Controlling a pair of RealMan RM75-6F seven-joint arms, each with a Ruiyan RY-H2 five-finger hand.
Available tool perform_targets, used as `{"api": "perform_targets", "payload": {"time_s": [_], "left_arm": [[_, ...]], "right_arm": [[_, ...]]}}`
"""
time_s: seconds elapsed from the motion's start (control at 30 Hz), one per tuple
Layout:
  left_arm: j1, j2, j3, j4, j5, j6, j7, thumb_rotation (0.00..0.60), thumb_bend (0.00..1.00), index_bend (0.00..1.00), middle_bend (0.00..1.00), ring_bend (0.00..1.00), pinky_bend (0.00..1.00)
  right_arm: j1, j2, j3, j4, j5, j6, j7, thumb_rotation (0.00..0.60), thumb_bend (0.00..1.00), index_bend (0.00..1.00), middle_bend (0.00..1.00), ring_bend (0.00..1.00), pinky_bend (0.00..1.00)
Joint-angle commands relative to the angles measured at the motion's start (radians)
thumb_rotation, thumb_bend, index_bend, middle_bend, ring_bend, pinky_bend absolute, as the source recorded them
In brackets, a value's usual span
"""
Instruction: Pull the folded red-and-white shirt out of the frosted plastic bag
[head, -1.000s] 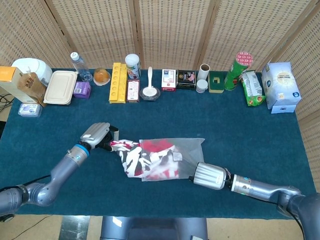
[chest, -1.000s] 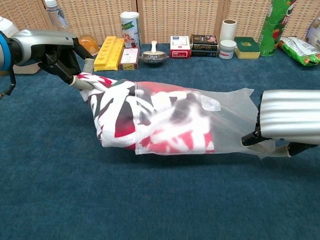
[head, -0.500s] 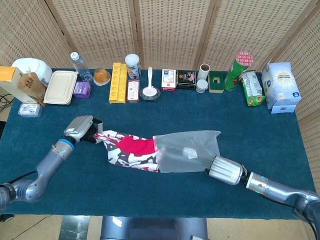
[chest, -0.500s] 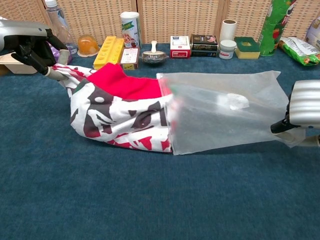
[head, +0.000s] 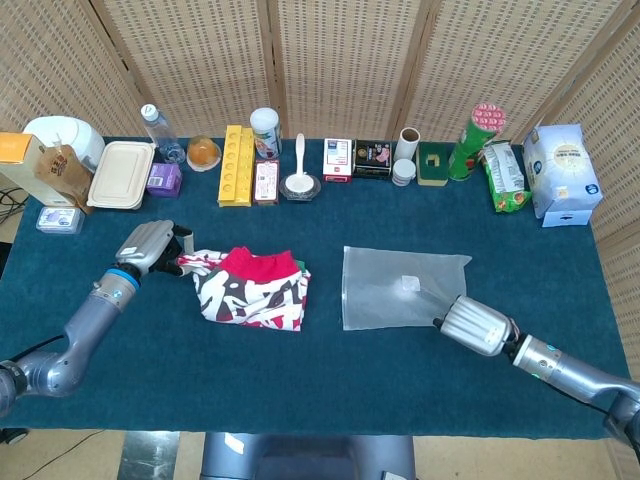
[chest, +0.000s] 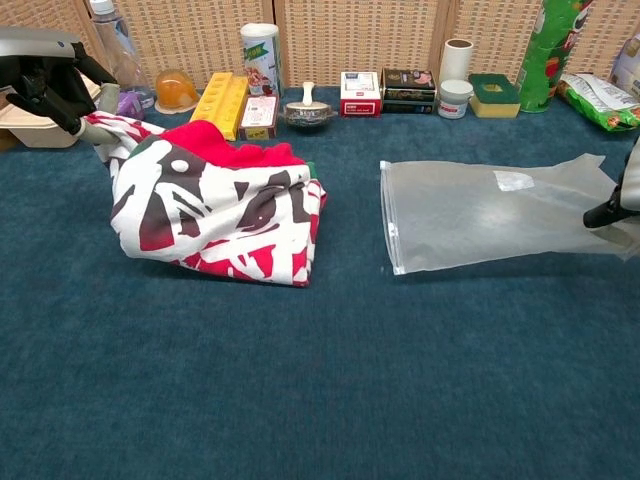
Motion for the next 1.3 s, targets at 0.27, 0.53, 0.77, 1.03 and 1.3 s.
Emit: {"api": "perform_targets", "payload": {"time_s": [0.27,0.53,0.77,1.03,1.3], "left_arm": [[0.059,0.059,0.012,-0.032,0.140,0.080,-0.030,0.600,0.10,0.08,0.12,0.01,0.18],[0.186,0.131,0.060,-0.127,0.253,0.284,0.008,0.600,0.10,0.08,0.11,0.01,0.17],[0.303,0.180,0.123,-0.164,0.343,0.426,0.019,0.600,0.10,0.08,0.11,0.01,0.18],[0.485,0.183,0.188,-0.098,0.396,0.636,-0.021,0.600,0.10,0.08,0.11,0.01,0.18],[0.631,0.164,0.224,-0.064,0.433,0.796,-0.059,0.600,0.10,0.11,0.11,0.01,0.18]], "right_arm": [[-0.025,0.030,0.067,-0.117,0.099,-0.057,-0.006,0.600,0.00,0.11,0.30,0.47,0.62],[-0.070,0.073,0.151,-0.224,0.211,-0.031,0.033,0.600,0.00,0.09,0.25,0.42,0.53],[-0.132,0.118,0.215,-0.314,0.333,-0.021,0.078,0.600,0.00,0.04,0.21,0.35,0.48],[-0.254,0.213,0.268,-0.514,0.558,-0.049,-0.037,0.599,0.00,0.06,0.19,0.29,0.42],[-0.367,0.237,0.288,-0.572,0.619,0.041,-0.049,0.597,0.01,0.18,0.24,0.29,0.41]]}}
